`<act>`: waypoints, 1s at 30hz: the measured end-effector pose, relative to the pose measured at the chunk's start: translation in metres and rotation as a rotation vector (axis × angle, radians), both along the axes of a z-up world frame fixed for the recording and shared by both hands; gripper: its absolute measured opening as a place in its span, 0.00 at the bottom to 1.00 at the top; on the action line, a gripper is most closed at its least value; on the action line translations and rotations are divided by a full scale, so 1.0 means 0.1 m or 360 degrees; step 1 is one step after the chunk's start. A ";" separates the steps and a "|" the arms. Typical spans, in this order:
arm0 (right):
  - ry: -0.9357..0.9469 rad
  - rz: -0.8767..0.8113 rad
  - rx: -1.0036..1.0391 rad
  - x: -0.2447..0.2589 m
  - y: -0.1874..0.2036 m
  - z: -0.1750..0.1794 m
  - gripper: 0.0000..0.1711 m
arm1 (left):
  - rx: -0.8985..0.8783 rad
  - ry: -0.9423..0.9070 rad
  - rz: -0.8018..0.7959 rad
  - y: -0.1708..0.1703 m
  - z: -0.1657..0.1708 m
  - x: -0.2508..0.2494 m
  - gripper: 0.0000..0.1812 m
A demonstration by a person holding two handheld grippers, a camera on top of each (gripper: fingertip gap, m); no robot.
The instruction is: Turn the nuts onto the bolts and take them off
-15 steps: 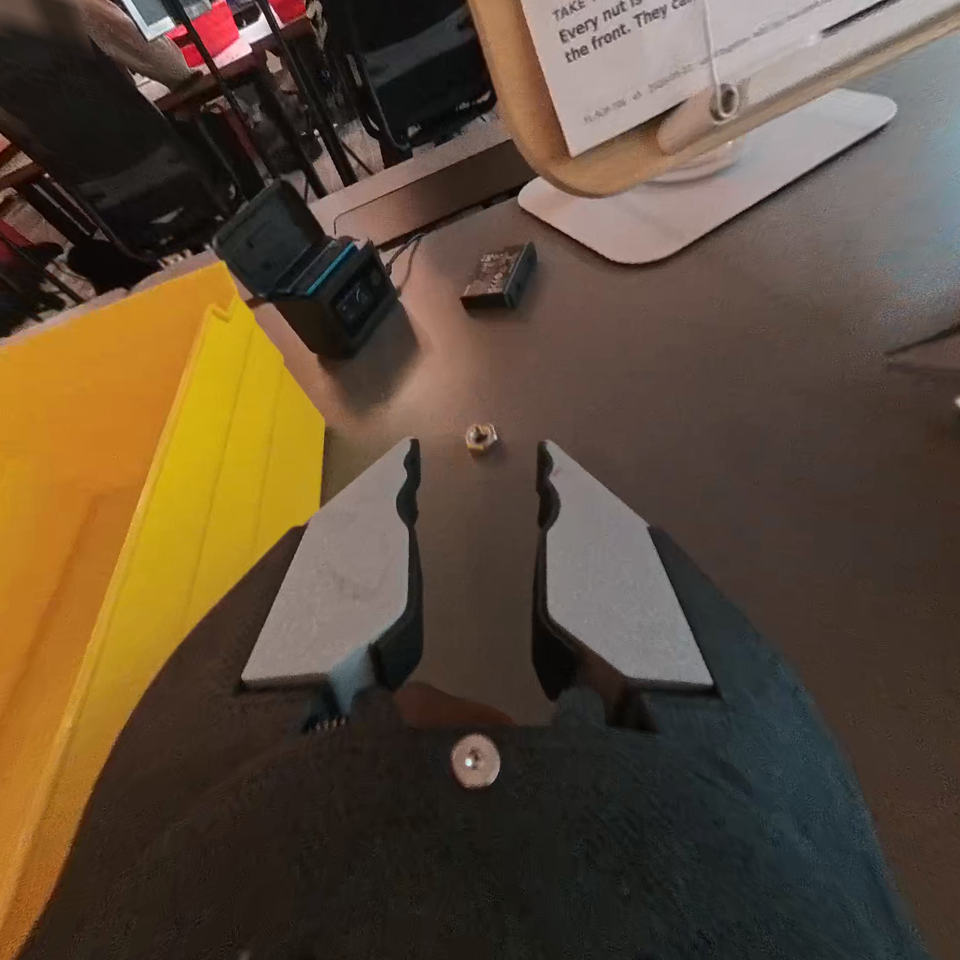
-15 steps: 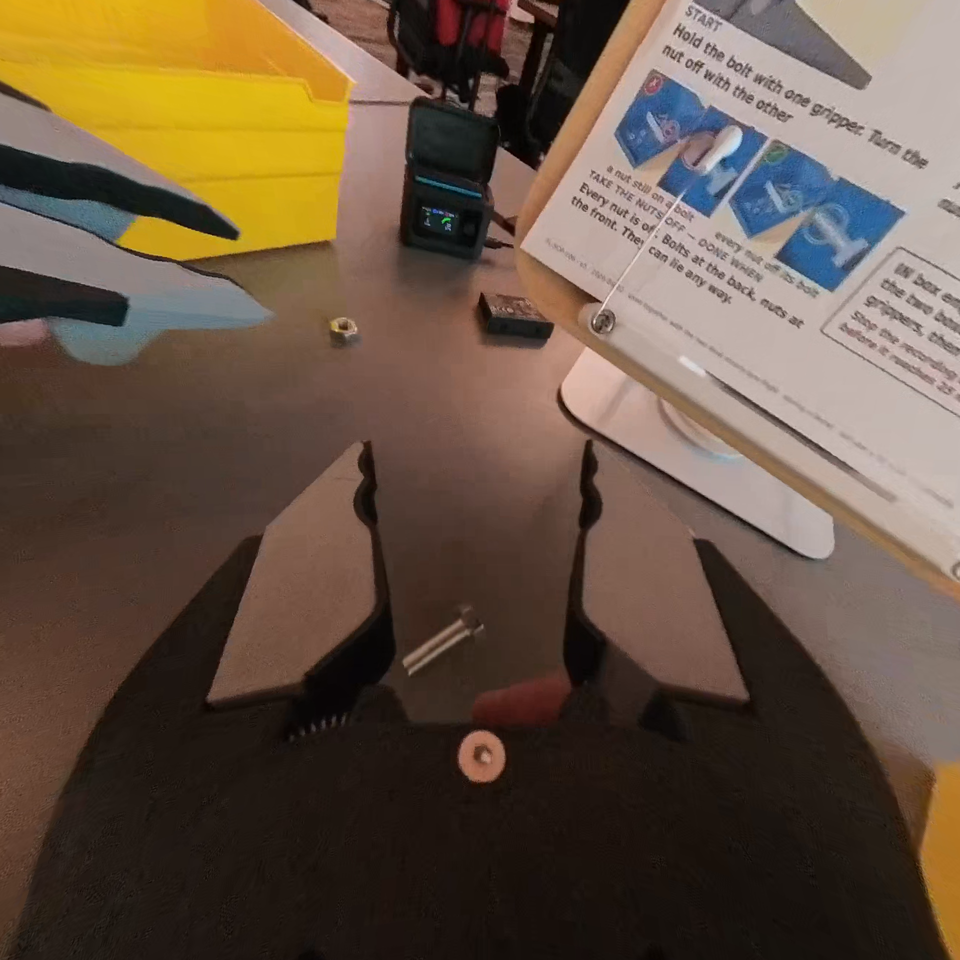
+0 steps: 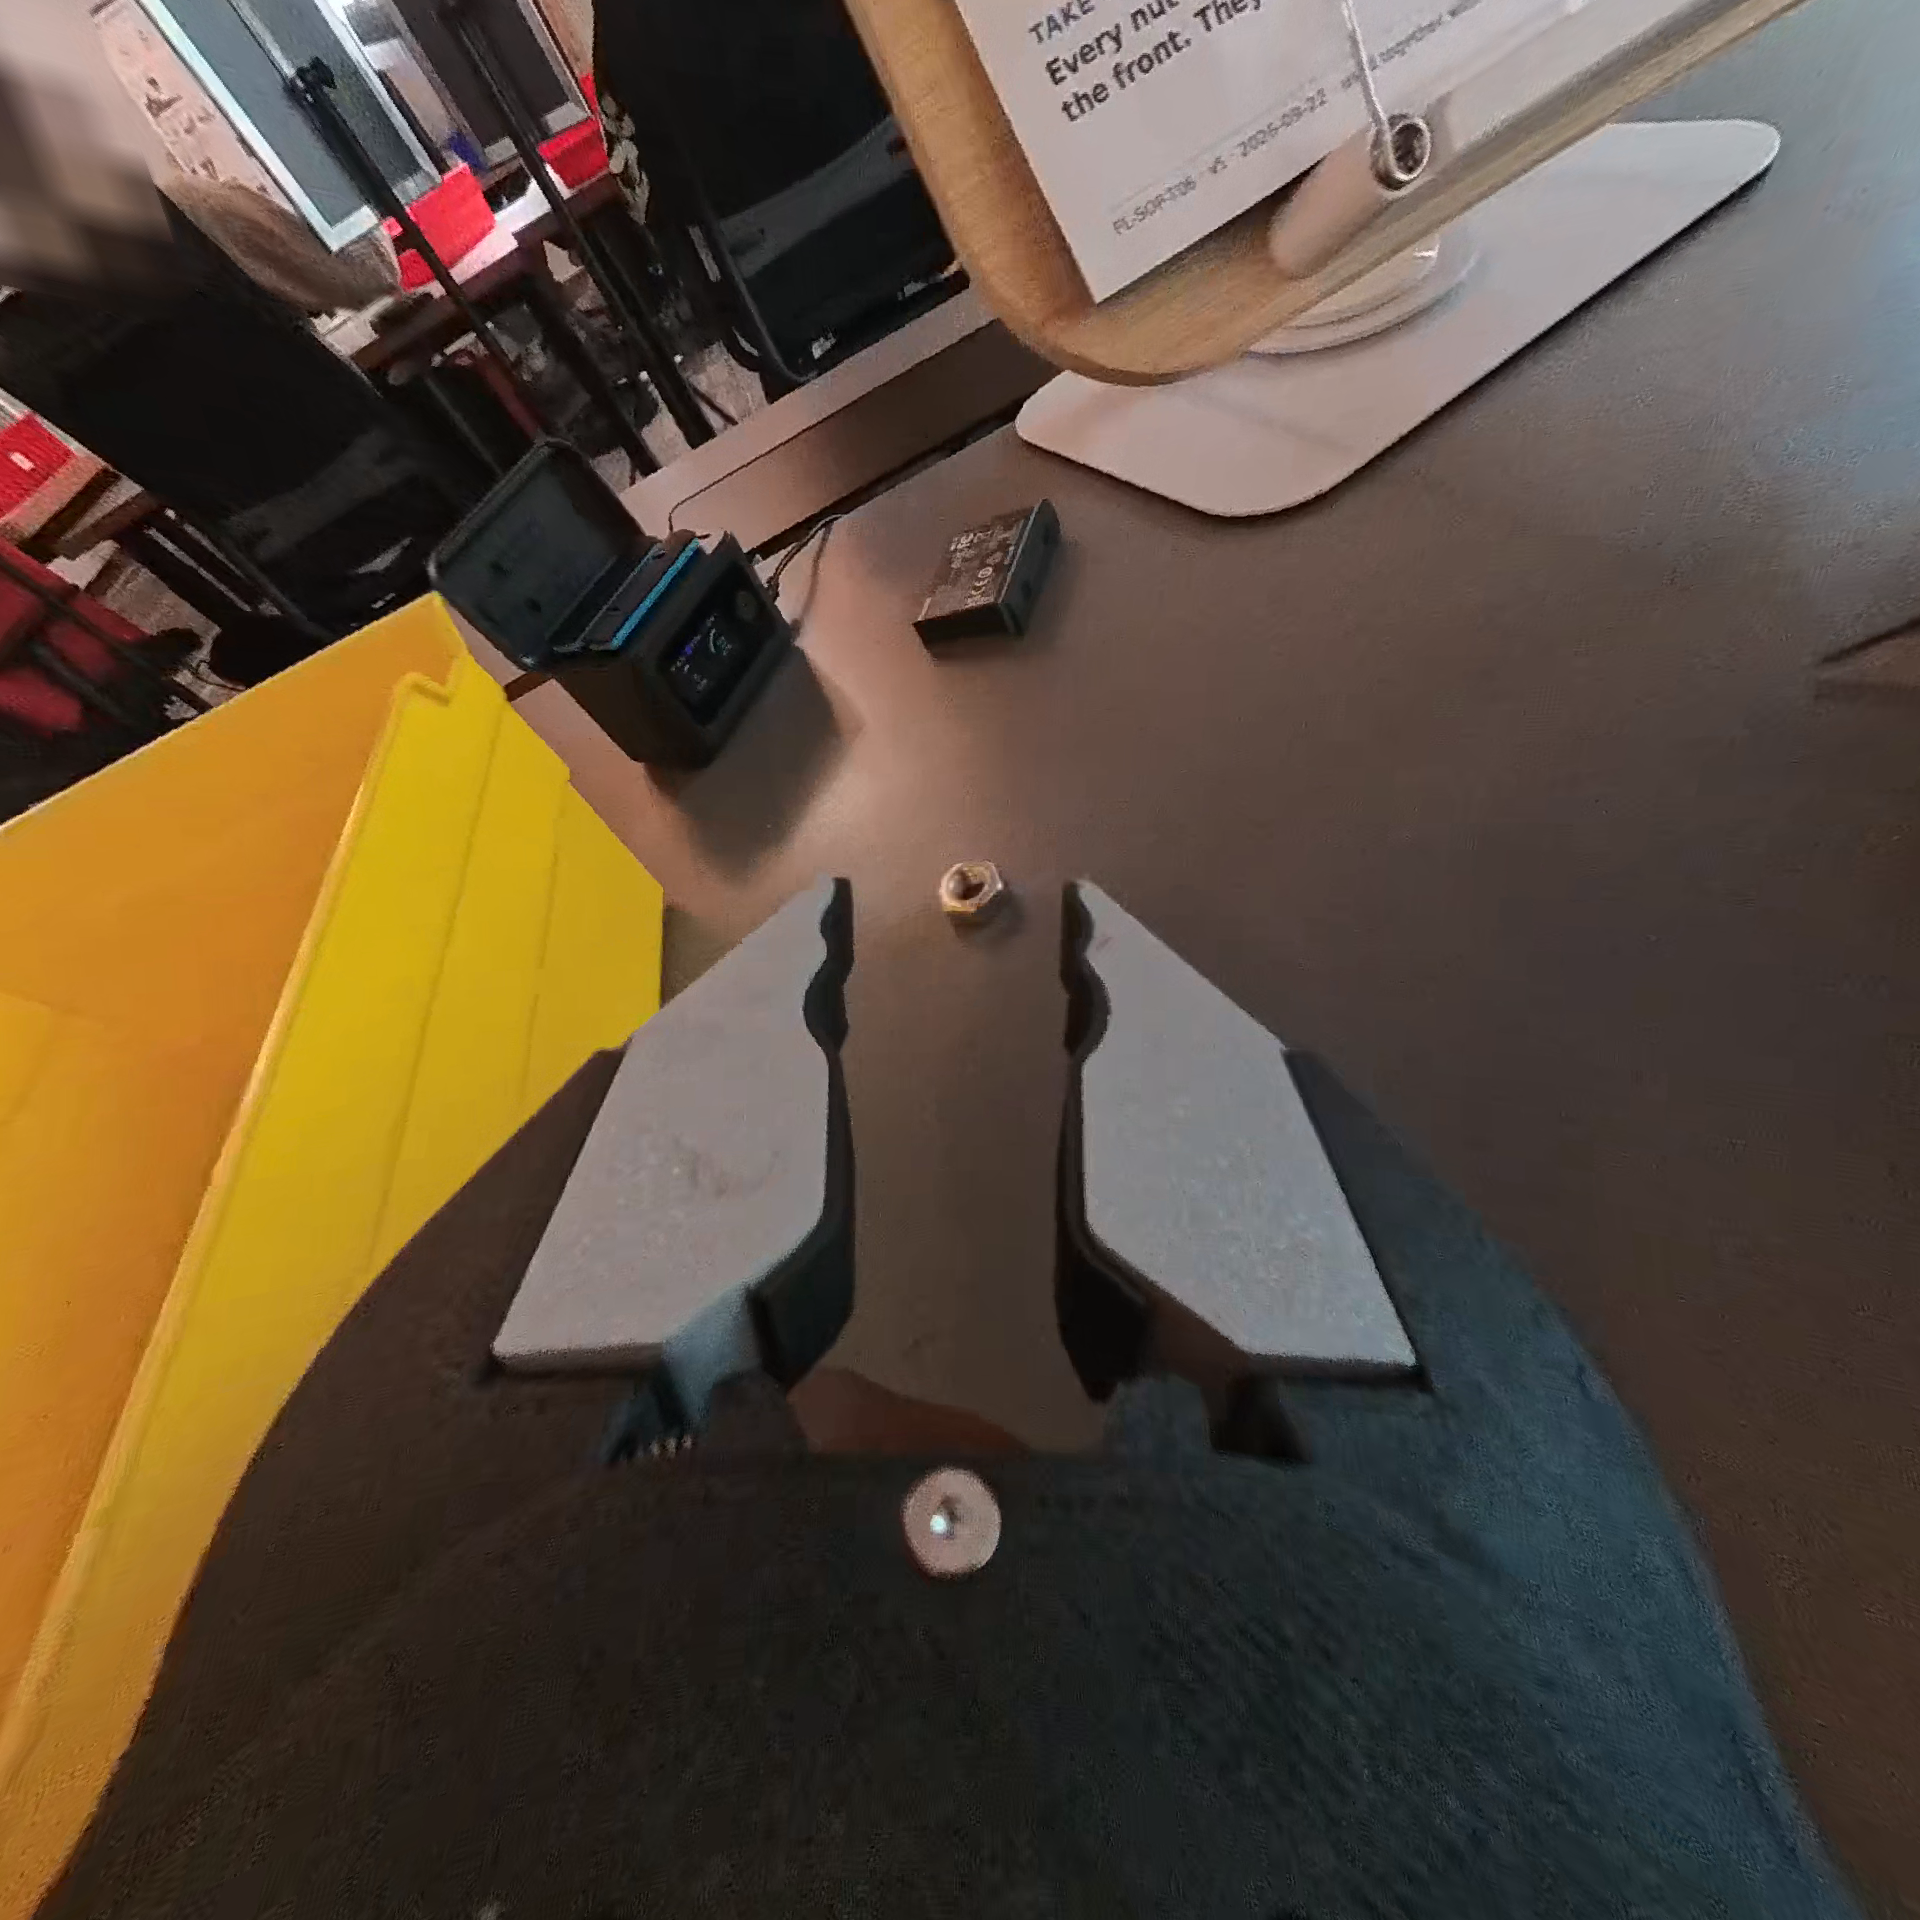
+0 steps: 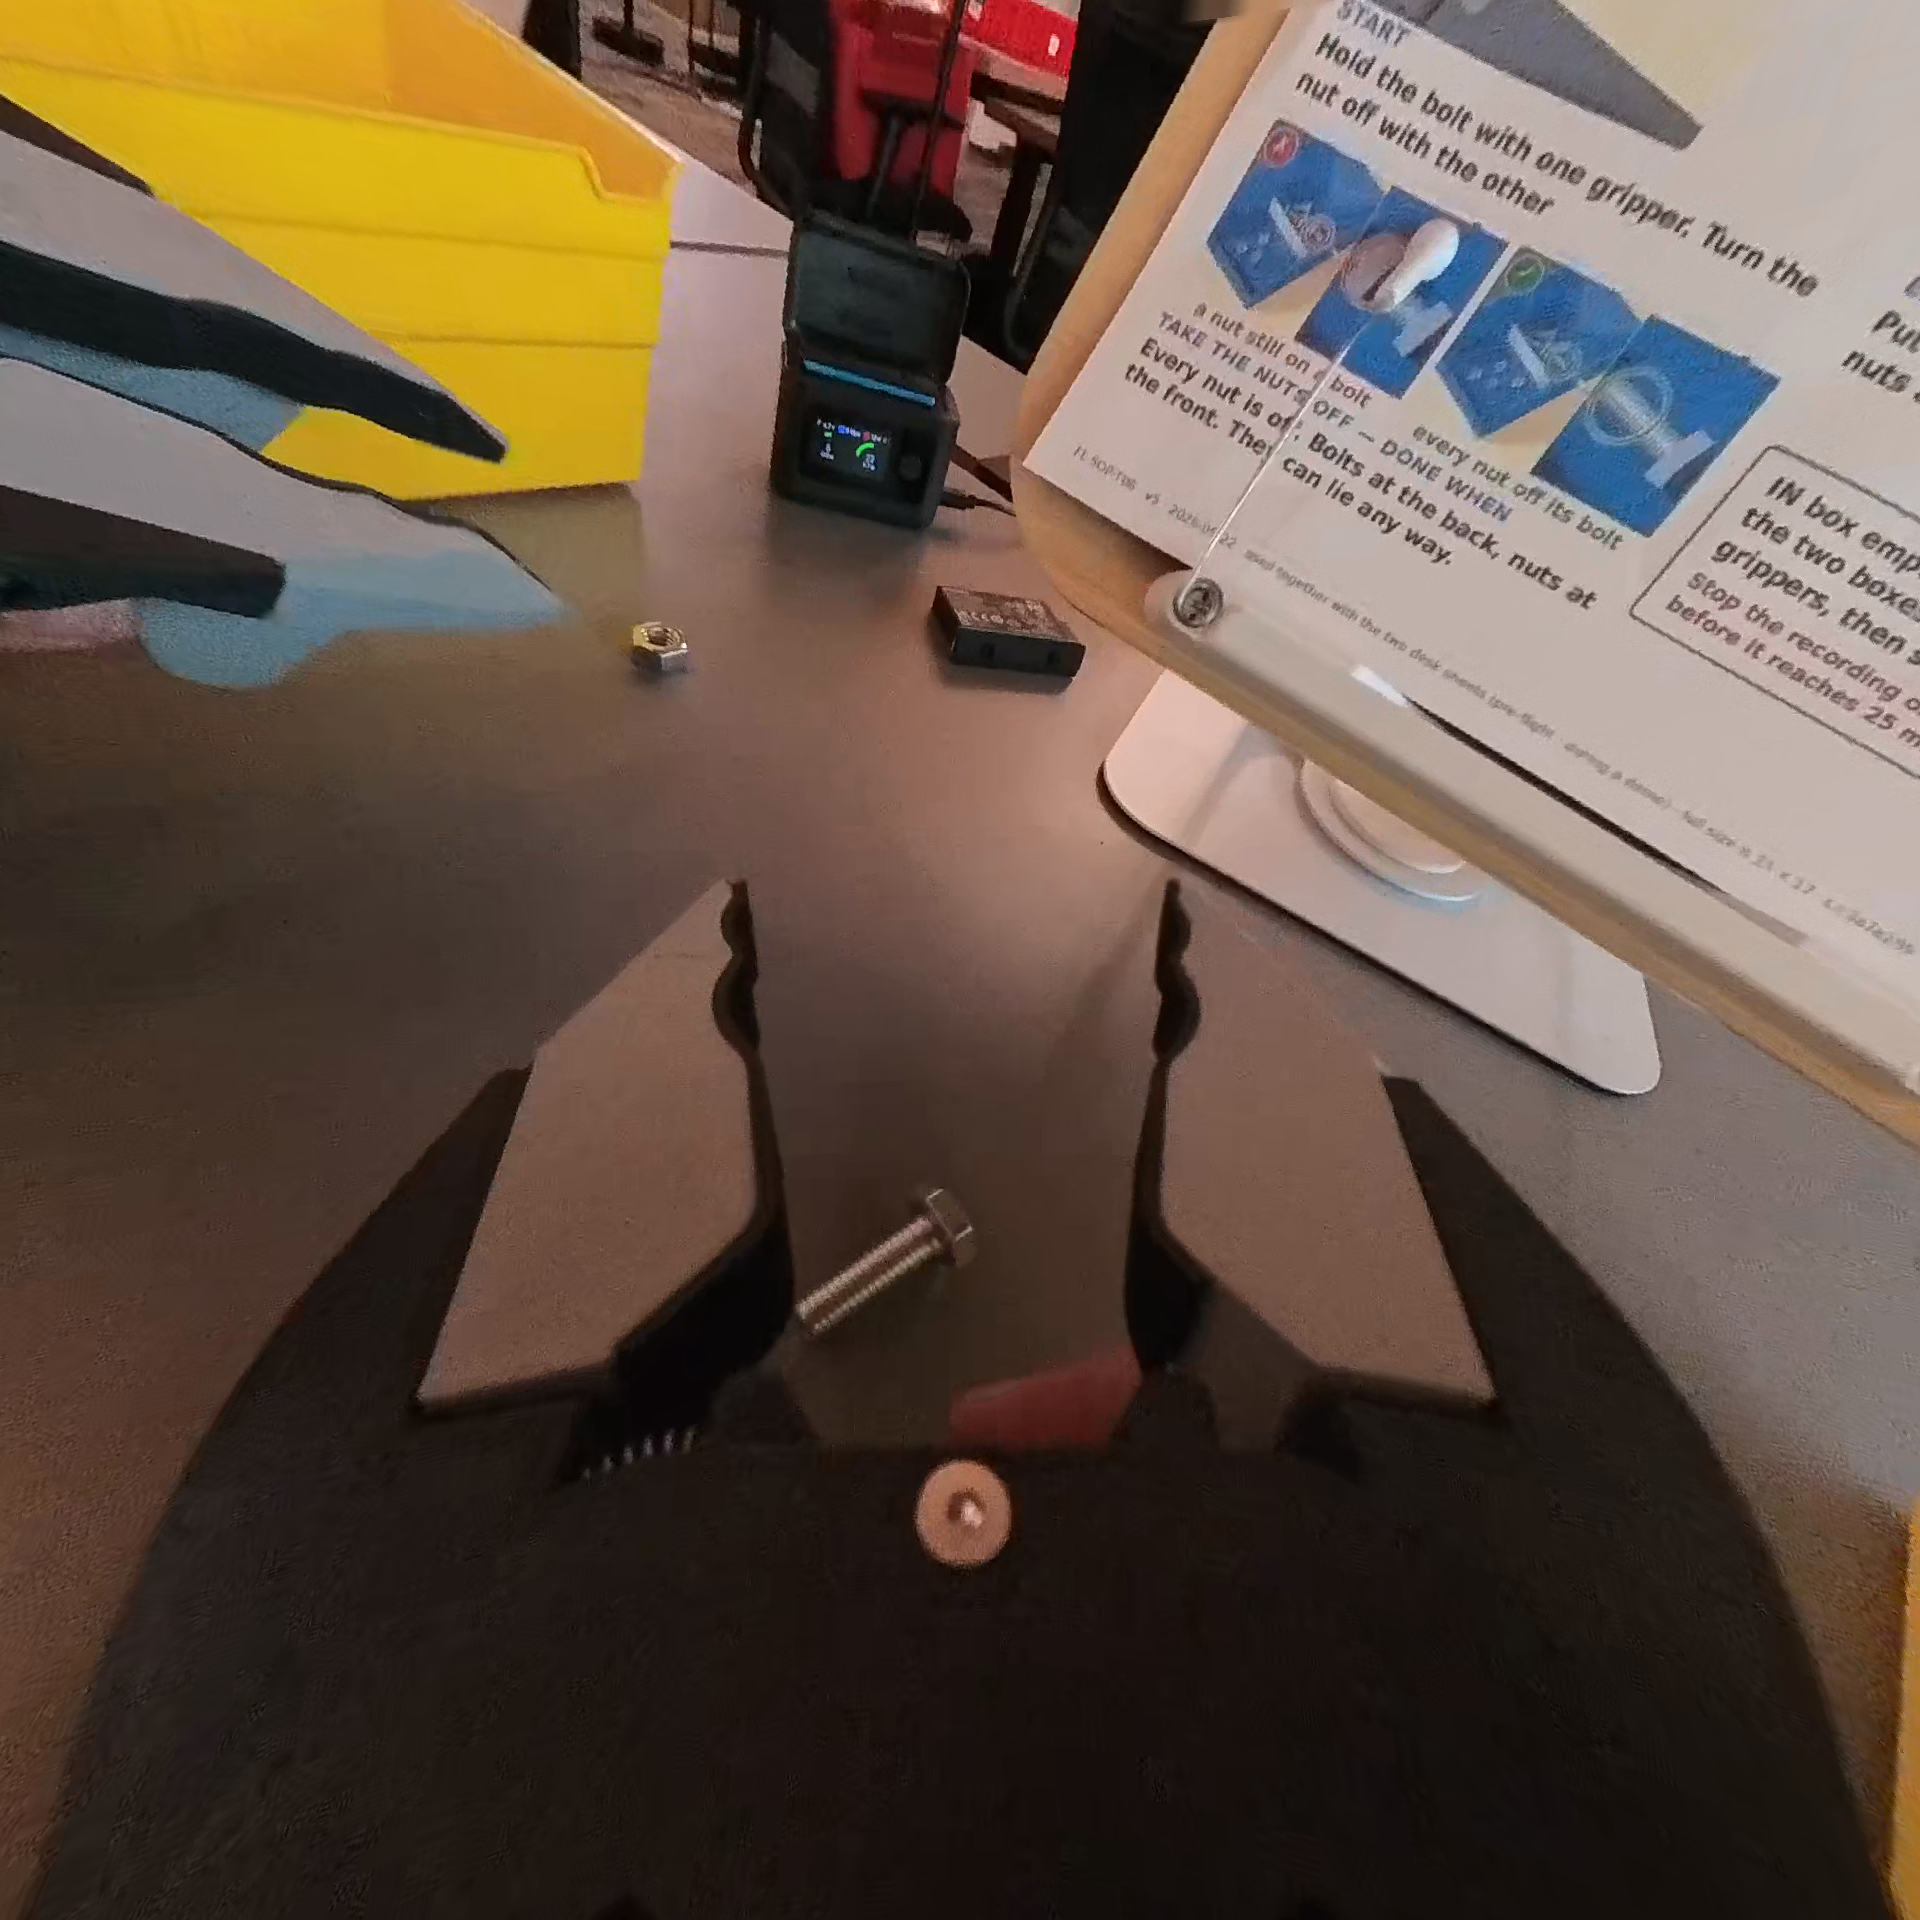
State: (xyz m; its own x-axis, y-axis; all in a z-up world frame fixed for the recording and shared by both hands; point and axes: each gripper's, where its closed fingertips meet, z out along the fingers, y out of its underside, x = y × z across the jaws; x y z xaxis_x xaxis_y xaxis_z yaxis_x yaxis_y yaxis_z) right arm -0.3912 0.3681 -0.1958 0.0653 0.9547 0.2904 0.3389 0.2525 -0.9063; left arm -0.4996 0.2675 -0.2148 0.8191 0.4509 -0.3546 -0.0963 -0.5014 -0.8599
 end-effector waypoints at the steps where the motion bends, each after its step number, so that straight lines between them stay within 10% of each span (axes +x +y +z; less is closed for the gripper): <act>1: -0.0001 -0.0026 0.0007 -0.01 0.02 0.00 0.45 | 0.0022 0.0016 -0.0004 -0.01 0.03 -0.01 0.20; 11: 0.0117 -0.0259 0.0370 0.09 0.16 0.15 0.42 | -0.0167 0.0278 0.0080 -0.07 -0.03 0.00 0.24; 30: 0.0475 0.0158 -0.0166 0.11 -0.54 0.47 0.41 | 0.0017 0.0547 0.0248 -0.34 0.24 -0.16 0.06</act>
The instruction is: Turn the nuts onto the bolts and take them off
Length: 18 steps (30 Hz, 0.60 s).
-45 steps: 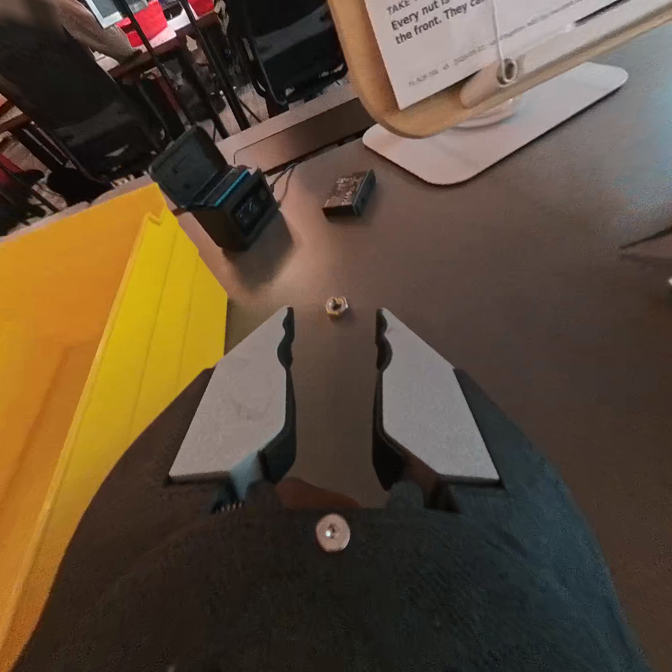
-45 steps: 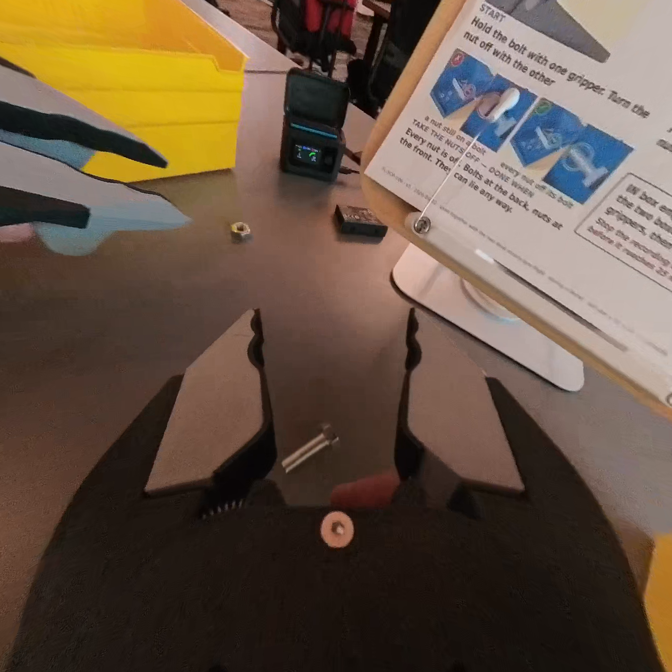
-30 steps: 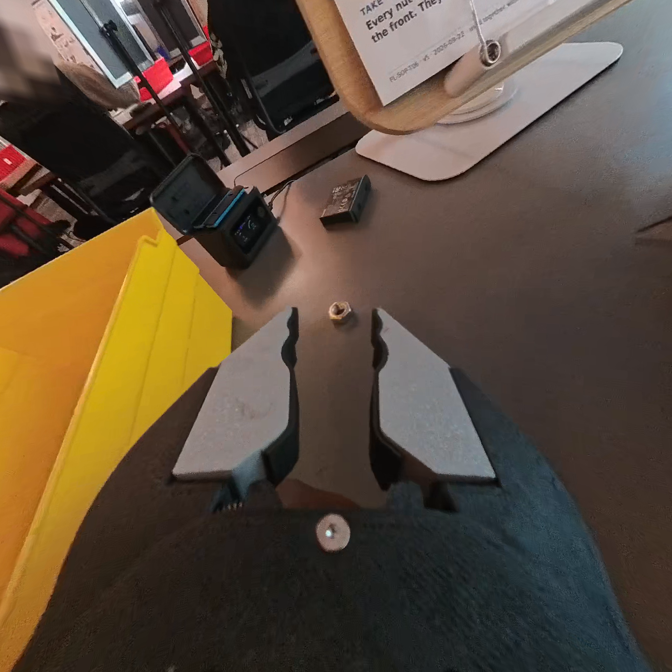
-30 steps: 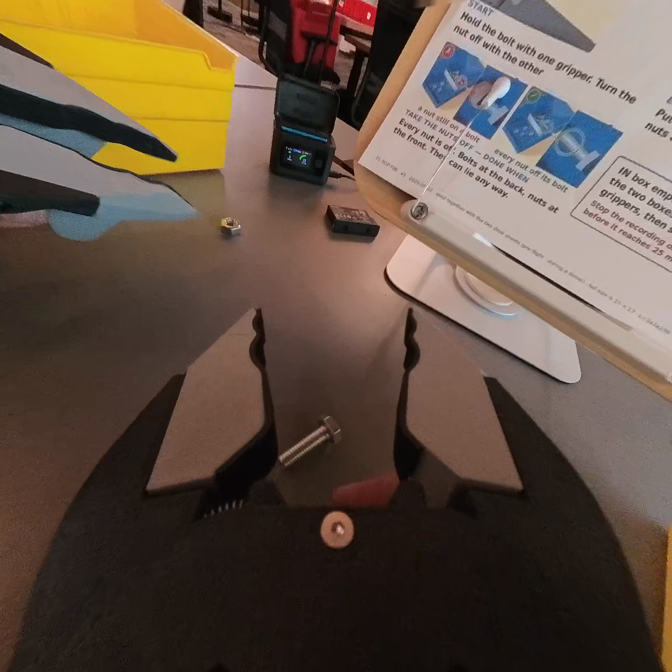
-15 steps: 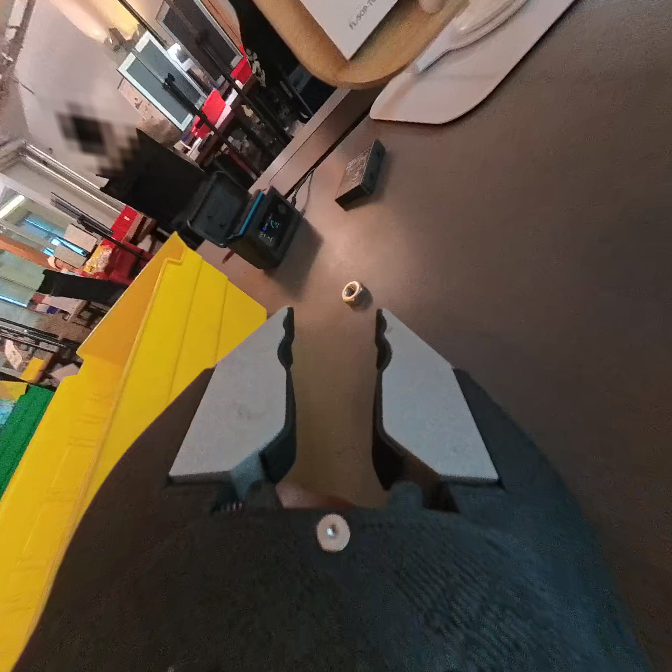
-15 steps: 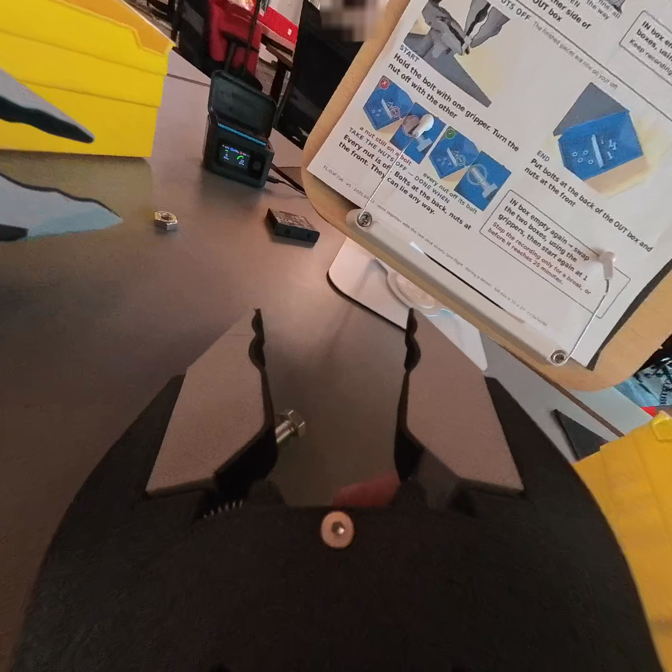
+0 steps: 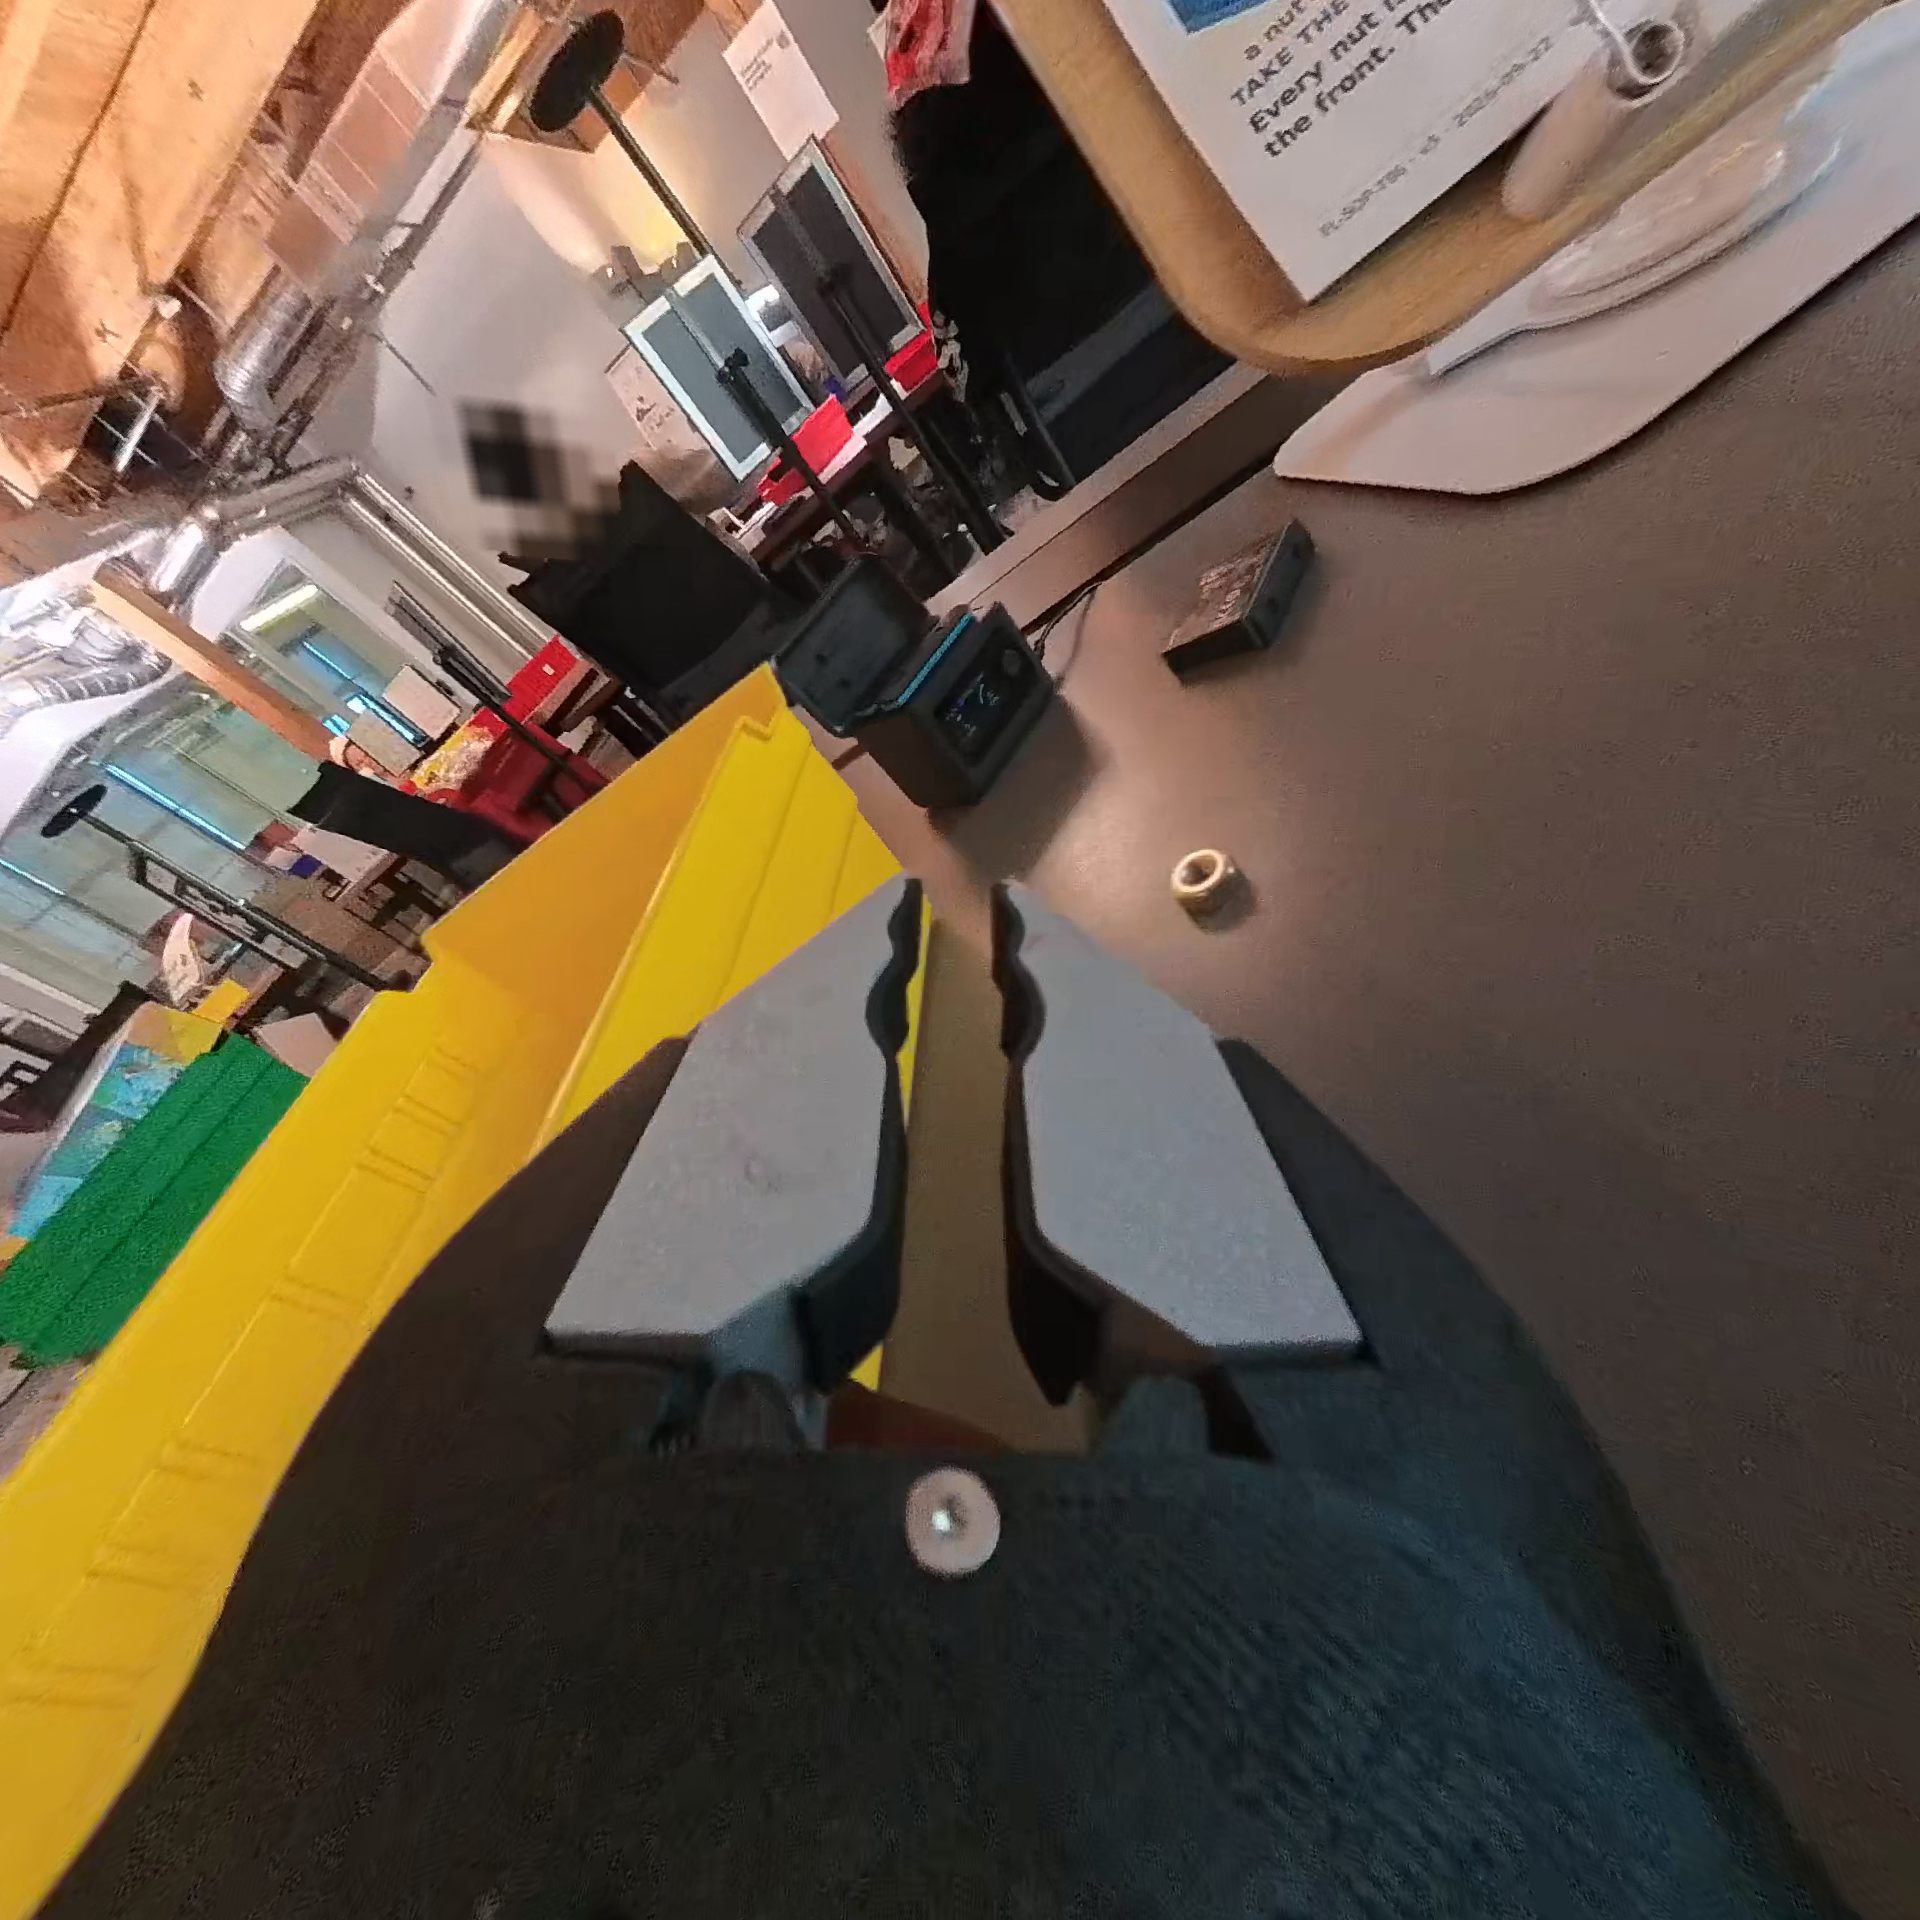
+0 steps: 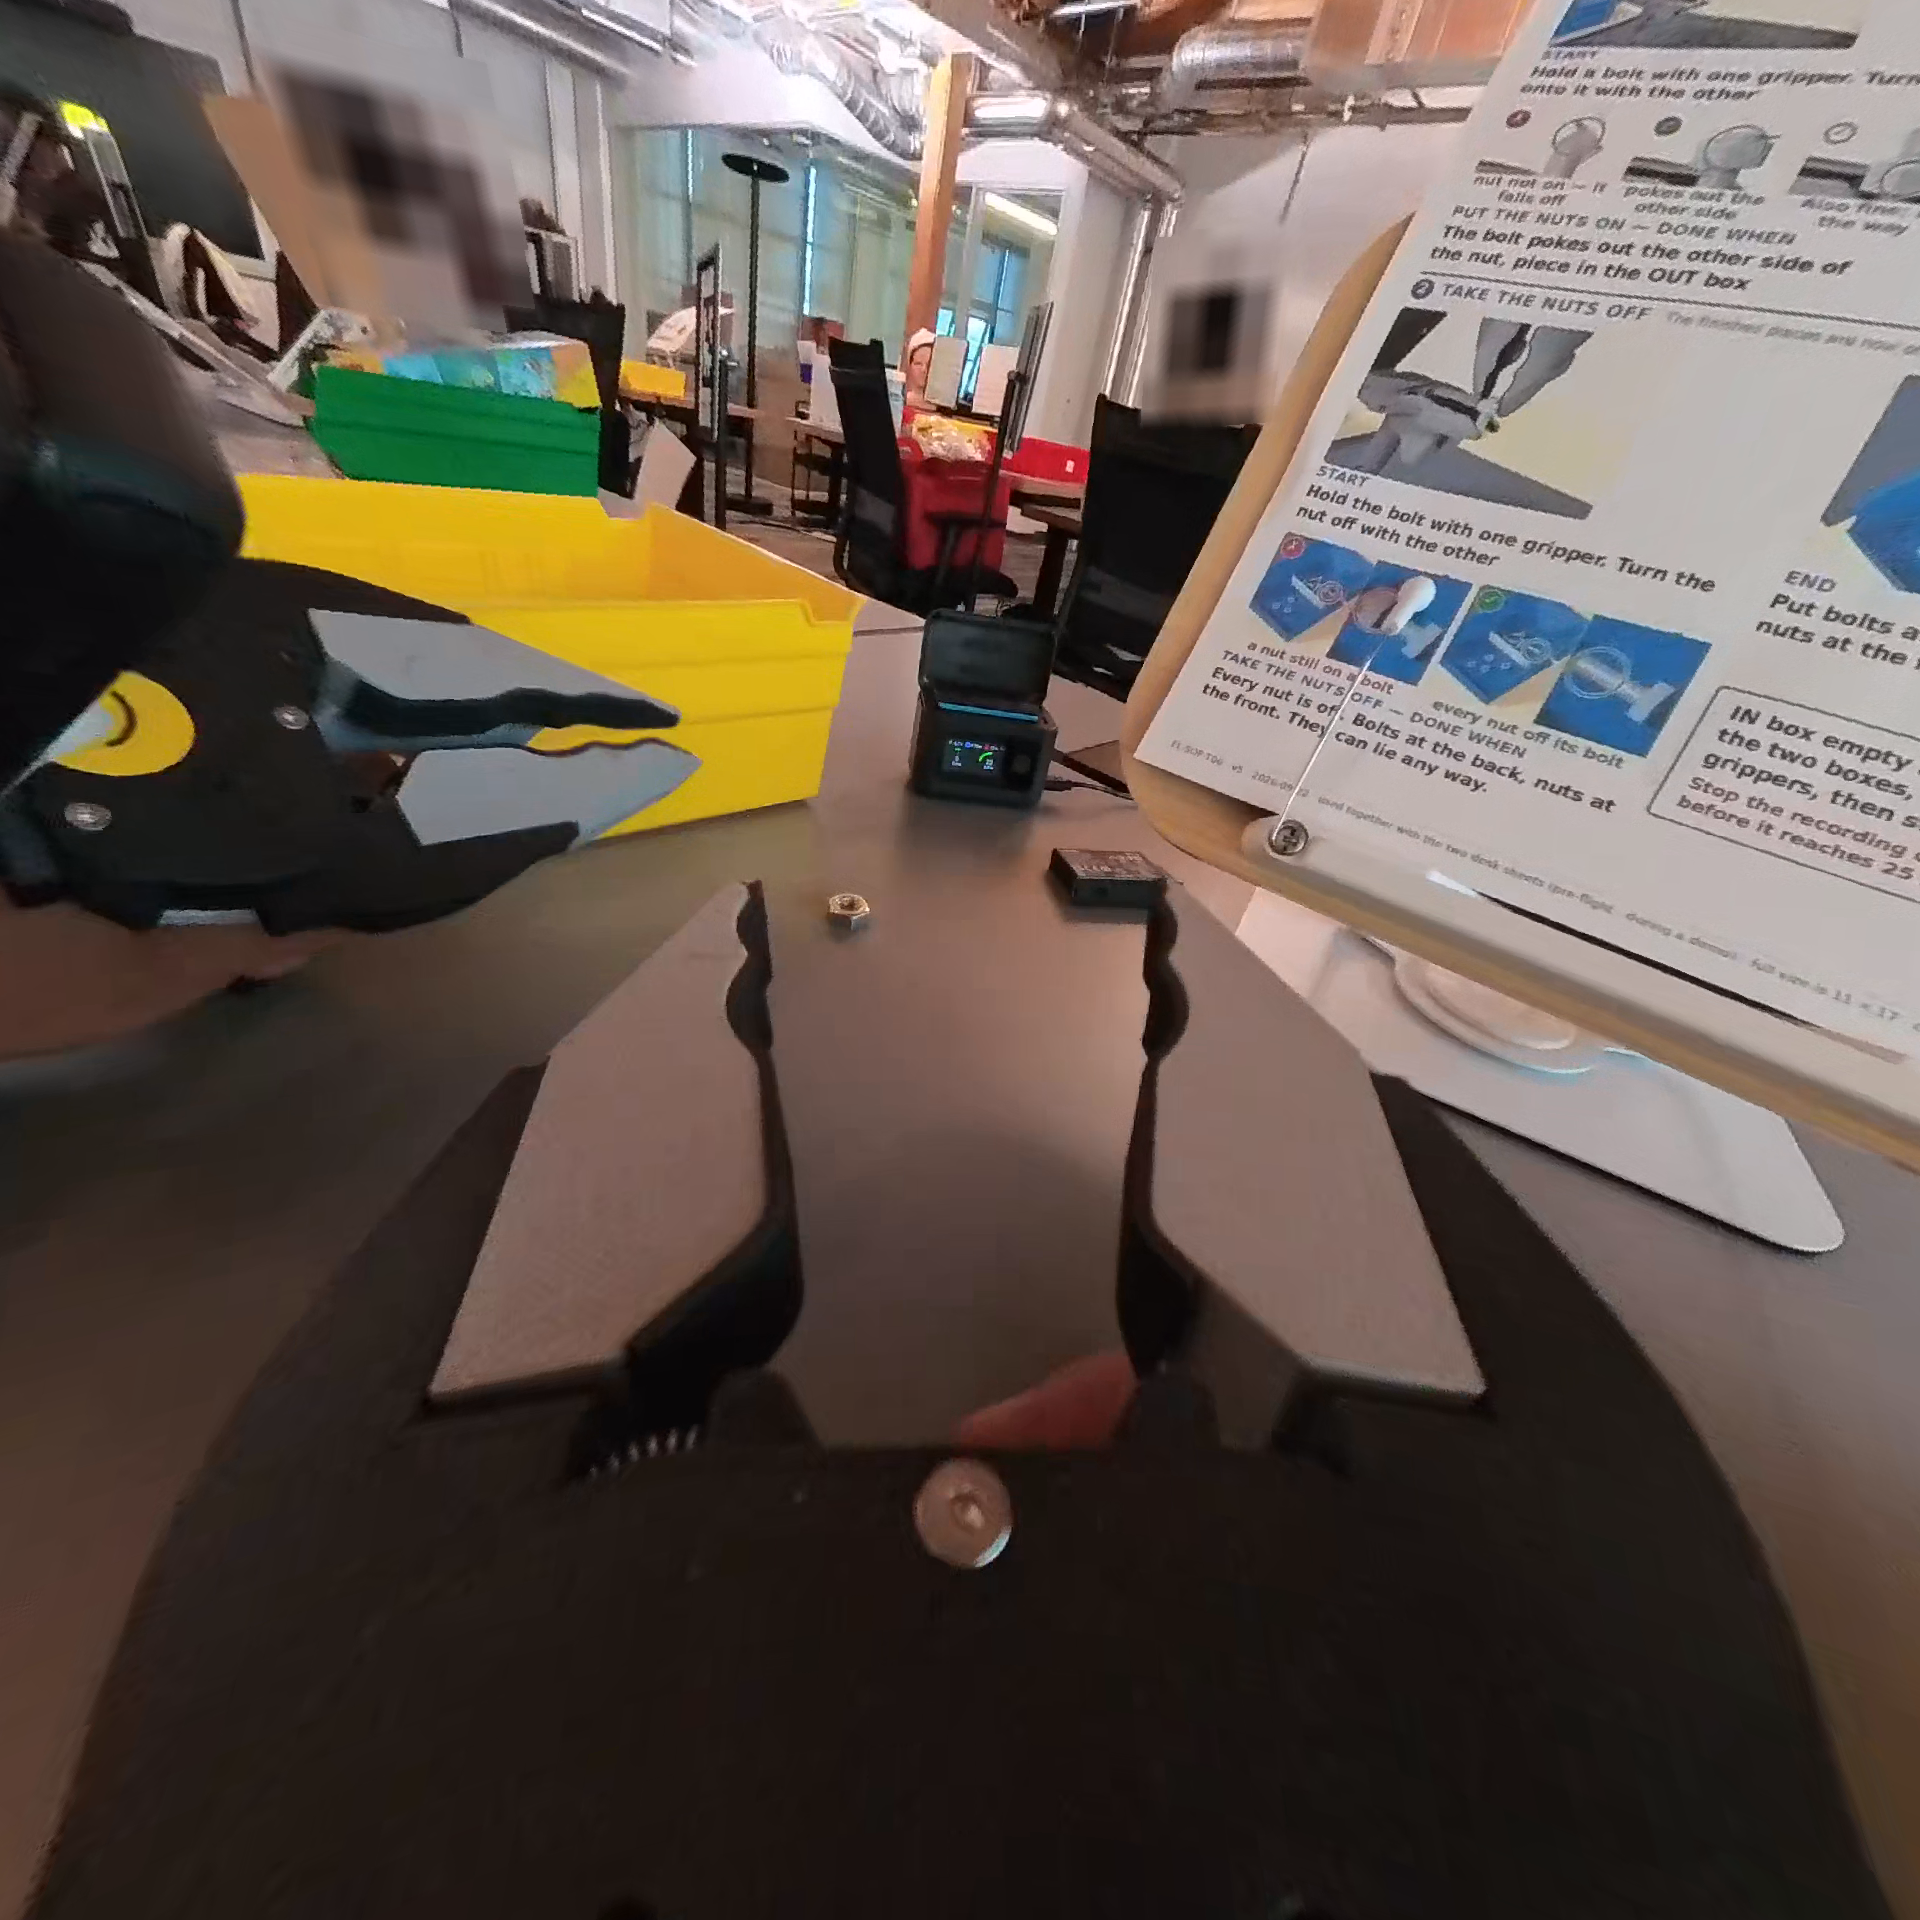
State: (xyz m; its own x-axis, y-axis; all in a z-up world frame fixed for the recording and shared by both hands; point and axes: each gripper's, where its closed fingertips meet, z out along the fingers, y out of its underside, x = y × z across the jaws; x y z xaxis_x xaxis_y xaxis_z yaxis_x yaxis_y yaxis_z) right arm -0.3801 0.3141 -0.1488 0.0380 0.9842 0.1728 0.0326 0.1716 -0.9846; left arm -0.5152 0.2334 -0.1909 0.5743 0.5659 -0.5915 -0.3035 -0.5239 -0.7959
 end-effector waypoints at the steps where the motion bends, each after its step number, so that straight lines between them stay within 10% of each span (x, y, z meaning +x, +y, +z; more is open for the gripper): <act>1: -0.0017 0.0007 -0.0005 -0.02 0.00 -0.02 0.41 | 0.0013 -0.0007 0.0000 -0.01 0.01 -0.01 0.06; 18: -0.0036 -0.0175 0.0402 -0.08 -0.09 -0.14 0.39 | 0.0060 -0.0039 -0.0095 0.03 0.03 0.12 0.05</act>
